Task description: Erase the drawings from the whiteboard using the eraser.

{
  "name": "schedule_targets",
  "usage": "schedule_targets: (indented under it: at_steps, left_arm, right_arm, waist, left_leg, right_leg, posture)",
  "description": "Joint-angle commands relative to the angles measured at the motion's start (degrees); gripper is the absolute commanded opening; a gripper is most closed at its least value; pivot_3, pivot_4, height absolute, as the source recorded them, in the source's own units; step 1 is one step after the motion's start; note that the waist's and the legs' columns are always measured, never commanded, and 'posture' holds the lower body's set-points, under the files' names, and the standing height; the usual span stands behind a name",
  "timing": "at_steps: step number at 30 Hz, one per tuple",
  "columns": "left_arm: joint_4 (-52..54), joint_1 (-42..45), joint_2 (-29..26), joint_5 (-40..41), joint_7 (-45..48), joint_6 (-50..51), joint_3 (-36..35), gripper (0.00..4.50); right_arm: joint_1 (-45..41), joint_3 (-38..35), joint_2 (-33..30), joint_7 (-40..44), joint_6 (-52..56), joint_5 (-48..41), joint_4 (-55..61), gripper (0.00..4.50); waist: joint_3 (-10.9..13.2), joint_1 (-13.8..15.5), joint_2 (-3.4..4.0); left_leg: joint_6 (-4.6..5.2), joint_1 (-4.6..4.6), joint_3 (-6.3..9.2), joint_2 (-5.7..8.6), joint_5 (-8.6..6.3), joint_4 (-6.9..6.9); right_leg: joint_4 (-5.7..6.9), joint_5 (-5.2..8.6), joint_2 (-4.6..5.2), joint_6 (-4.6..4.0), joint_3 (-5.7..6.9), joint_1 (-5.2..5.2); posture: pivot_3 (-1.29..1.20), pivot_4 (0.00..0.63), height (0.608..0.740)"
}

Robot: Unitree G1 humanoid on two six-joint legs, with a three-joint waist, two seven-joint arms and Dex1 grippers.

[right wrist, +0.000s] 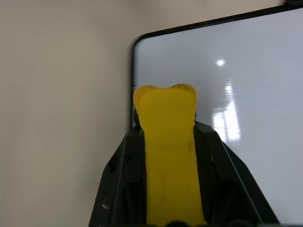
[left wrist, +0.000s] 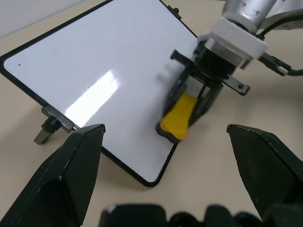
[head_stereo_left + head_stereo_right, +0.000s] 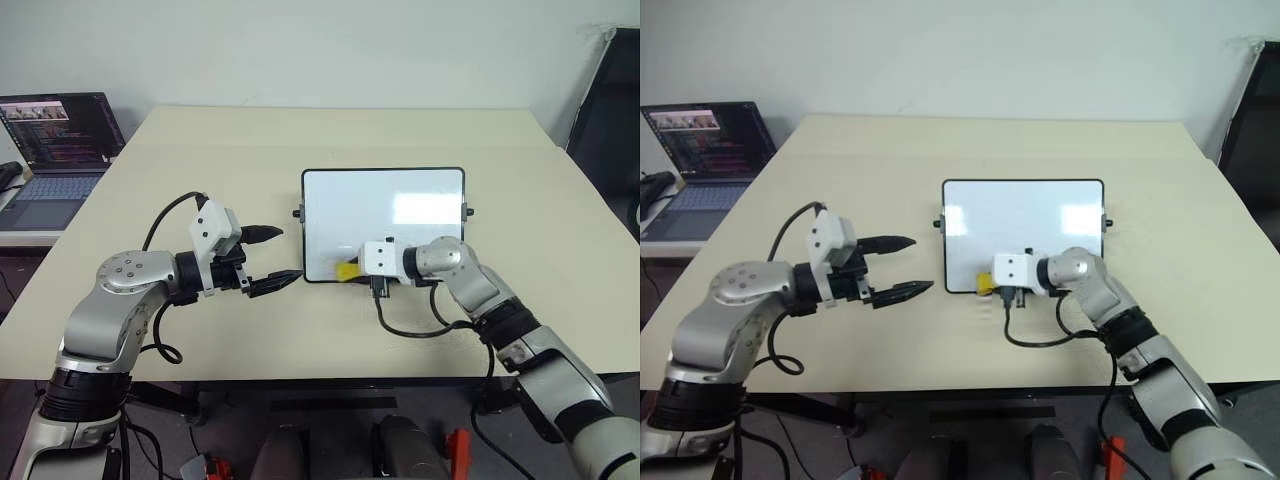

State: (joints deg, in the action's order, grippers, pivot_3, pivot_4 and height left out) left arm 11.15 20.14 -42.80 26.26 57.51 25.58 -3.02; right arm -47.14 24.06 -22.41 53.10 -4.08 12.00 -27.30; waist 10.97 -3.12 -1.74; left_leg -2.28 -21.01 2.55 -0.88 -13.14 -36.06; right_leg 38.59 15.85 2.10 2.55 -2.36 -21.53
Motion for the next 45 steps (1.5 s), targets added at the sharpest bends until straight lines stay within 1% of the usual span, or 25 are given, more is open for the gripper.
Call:
schedule_targets:
  at_steps: [1,3,4,6,7,10,12,13,14,16,18,21,25,35,36,37,39,40,41,42,44,45]
  left_arm:
    - [0.8,1.3,0.3,0.3,0.3,-1.2,-0.6,4.5]
    - [1.5,1.9,0.6,1.2,0.1,-0.8,-1.1,4.5]
    - [1.9,2.1,0.7,1.6,0.1,-0.6,-1.3,4.5]
    - [2.9,2.2,1.1,2.5,0.2,0.0,-1.2,4.5]
    - [3.8,1.9,1.5,2.8,0.4,0.4,-0.3,4.5]
    - [5.4,1.4,3.3,2.9,0.0,0.9,1.9,4.5]
    - [5.7,1.9,5.1,3.0,-0.8,1.2,3.0,4.5]
    - [6.0,2.1,6.1,3.0,-1.1,1.5,3.9,4.5]
    - [6.3,2.2,6.9,3.0,-1.2,1.7,4.8,4.5]
    - [6.7,2.2,8.3,2.6,-1.3,1.9,6.5,4.5]
    - [7.0,2.5,10.0,2.7,-1.6,2.3,8.0,4.5]
    - [6.8,3.1,11.3,2.3,-1.7,2.4,9.4,4.5]
    - [6.5,3.5,11.5,2.1,-1.5,2.1,9.9,4.5]
    - [7.1,2.3,9.8,2.2,-1.5,1.9,8.7,4.5]
    - [7.0,2.1,9.6,2.0,-1.7,1.8,8.3,4.5]
    - [6.8,1.9,9.4,1.9,-1.8,1.5,8.0,4.5]
    - [6.0,2.1,9.0,1.6,-1.5,1.0,7.5,4.5]
    - [5.6,2.4,8.7,1.6,-1.1,0.8,7.4,4.5]
    - [5.2,2.7,8.4,1.5,-0.8,0.5,7.3,4.5]
    - [4.7,3.2,8.1,1.5,-0.4,0.2,7.3,4.5]
    - [3.7,4.0,7.9,1.4,-0.3,-0.4,6.7,4.5]
    - [3.3,4.2,7.7,1.4,-0.2,-0.7,6.4,4.5]
  right_arm:
    - [-1.7,-7.9,-1.2,1.4,6.9,-7.3,4.7,0.99]
    - [-2.4,-14.9,-2.2,3.9,15.1,-16.7,13.2,0.99]
    - [-2.9,-18.9,-3.0,3.9,19.0,-21.0,17.1,0.99]
    - [-4.6,-28.1,-4.9,0.2,25.0,-28.1,21.9,0.99]
    - [-5.4,-32.5,-6.3,-2.7,26.4,-29.9,22.3,0.99]
    - [-6.1,-42.5,-10.7,-12.1,28.7,-31.1,19.0,0.99]
    - [-4.4,-46.8,-14.4,-18.2,29.3,-28.8,13.9,0.99]
    - [-2.2,-48.1,-16.1,-19.0,30.5,-28.7,12.8,0.99]
    - [0.2,-48.8,-17.3,-18.9,32.0,-29.0,12.5,0.99]
    - [5.5,-48.0,-19.5,-18.6,33.8,-28.3,12.5,0.99]
    - [10.4,-47.2,-19.8,-19.4,36.1,-28.1,12.4,0.99]
    - [14.2,-44.9,-20.1,-22.0,37.5,-25.6,9.3,0.99]
    - [13.0,-43.4,-19.8,-26.1,35.9,-23.0,2.2,0.99]
    - [9.1,-41.0,-20.7,-24.6,34.5,-22.1,-6.5,0.99]
    - [8.9,-41.1,-20.7,-24.6,34.4,-22.2,-6.7,1.72]
    - [8.8,-41.2,-20.7,-24.7,34.3,-22.3,-6.7,1.96]
    - [8.4,-41.4,-20.9,-25.0,34.0,-22.4,-6.9,2.59]
    - [8.4,-41.5,-20.9,-25.0,33.8,-22.5,-7.0,3.01]
    - [8.4,-41.6,-20.9,-25.0,33.7,-22.6,-7.0,3.3]
    - [8.4,-41.7,-20.9,-25.2,33.5,-22.6,-6.9,3.74]
    - [8.7,-41.7,-21.1,-24.9,33.1,-22.7,-5.9,4.39]
    - [8.9,-41.6,-21.1,-24.6,33.1,-22.8,-5.2,4.47]
  waist:
    - [0.0,0.1,-0.02]
    - [0.1,0.4,0.01]
    - [0.1,0.5,0.04]
    - [0.1,0.9,0.05]
    - [0.1,1.1,0.06]
    - [0.1,1.8,0.06]
    - [0.1,2.1,0.04]
    - [0.1,2.1,0.03]
    - [0.1,2.3,0.03]
    - [0.1,2.3,0.03]
    - [0.2,1.9,0.15]
    - [0.2,0.9,0.26]
    - [0.2,0.1,0.29]
    - [0.2,0.2,0.29]
    - [0.2,0.3,0.29]
    - [0.2,0.3,0.29]
    - [0.2,0.3,0.29]
    - [0.2,0.3,0.29]
    - [0.2,0.3,0.29]
    - [0.2,0.3,0.29]
    - [0.2,0.3,0.29]
    - [0.2,0.3,0.29]
  left_leg:
    - [0.0,-0.03,0.0,0.0,0.0,0.01]
    - [0.0,-0.23,0.05,-0.01,0.0,0.02]
    - [0.0,-0.74,0.12,-0.01,0.0,0.0]
    - [-0.02,-1.71,0.32,0.0,0.01,-0.09]
    - [-0.05,-2.03,0.35,0.03,0.02,-0.21]
    - [-0.2,-2.21,0.33,0.04,-0.07,-0.01]
    - [-0.23,-2.3,0.28,0.05,-0.11,0.05]
    - [-0.24,-2.32,0.26,0.06,-0.13,0.05]
    - [-0.23,-2.34,0.22,0.09,-0.13,0.05]
    - [-0.22,-2.37,0.17,0.11,-0.14,0.05]
    - [-0.2,-2.36,0.11,0.12,-0.15,0.03]
    - [-0.18,-2.21,-0.08,0.1,-0.13,0.02]
    - [-0.13,-1.93,-0.21,0.06,-0.1,0.02]
    - [-0.12,-1.96,-0.3,0.07,-0.09,-0.01]
    - [-0.12,-1.97,-0.3,0.07,-0.09,0.0]
    - [-0.12,-1.98,-0.3,0.07,-0.09,0.0]
    - [-0.13,-1.98,-0.3,0.07,-0.09,0.0]
    - [-0.13,-1.98,-0.3,0.07,-0.09,-0.01]
    - [-0.13,-1.97,-0.3,0.07,-0.09,-0.01]
    - [-0.13,-1.96,-0.3,0.07,-0.09,-0.01]
    - [-0.13,-1.96,-0.3,0.08,-0.09,-0.02]
    - [-0.13,-1.97,-0.3,0.08,-0.09,-0.03]
  right_leg:
    - [-0.01,0.0,0.0,-0.01,0.01,-0.02]
    - [-0.04,-0.03,0.0,0.07,0.06,-0.18]
    - [-0.01,-0.24,0.0,0.2,0.09,-0.66]
    - [0.16,-0.42,0.02,0.09,0.13,-1.58]
    - [0.28,-0.41,0.05,0.1,0.15,-1.88]
    - [-0.09,-0.31,0.11,0.14,0.23,-1.97]
    - [-0.5,-0.31,0.14,0.14,0.35,-1.85]
    - [-0.58,-0.32,0.14,0.15,0.37,-1.82]
    - [-0.62,-0.32,0.16,0.16,0.35,-1.8]
    - [-0.68,-0.33,0.19,0.18,0.32,-1.78]
    - [-0.61,-0.33,0.18,0.2,0.25,-1.8]
    - [-0.43,-0.35,0.11,0.23,0.05,-1.82]
    - [-0.38,-0.35,-0.02,0.23,-0.13,-1.7]
    - [-0.5,-0.42,0.01,0.35,-0.2,-1.66]
    - [-0.51,-0.42,0.01,0.36,-0.19,-1.66]
    - [-0.51,-0.43,0.02,0.36,-0.18,-1.66]
    - [-0.51,-0.43,0.03,0.36,-0.18,-1.66]
    - [-0.5,-0.43,0.03,0.37,-0.18,-1.66]
    - [-0.48,-0.43,0.03,0.37,-0.19,-1.66]
    - [-0.47,-0.44,0.03,0.37,-0.18,-1.66]
    - [-0.47,-0.44,0.03,0.38,-0.17,-1.66]
    - [-0.47,-0.45,0.03,0.38,-0.17,-1.66]
  posture:
    - [0.0,0.15,0.74]
    - [0.0,0.15,0.74]
    - [0.0,0.15,0.74]
    - [0.0,0.15,0.74]
    - [0.0,0.15,0.74]
    - [0.0,0.15,0.74]
    - [0.0,0.15,0.74]
    - [0.0,0.15,0.74]
    - [0.0,0.15,0.74]
    - [0.0,0.15,0.74]
    - [0.0,0.15,0.74]
    - [0.0,0.15,0.74]
    - [0.0,0.15,0.74]
    - [0.0,0.15,0.74]
    - [0.0,0.15,0.74]
    - [0.0,0.15,0.74]
    - [0.0,0.15,0.74]
    - [0.0,0.15,0.74]
    - [0.0,0.15,0.74]
    - [0.0,0.15,0.74]
    - [0.0,0.15,0.74]
    - [0.0,0.15,0.74]
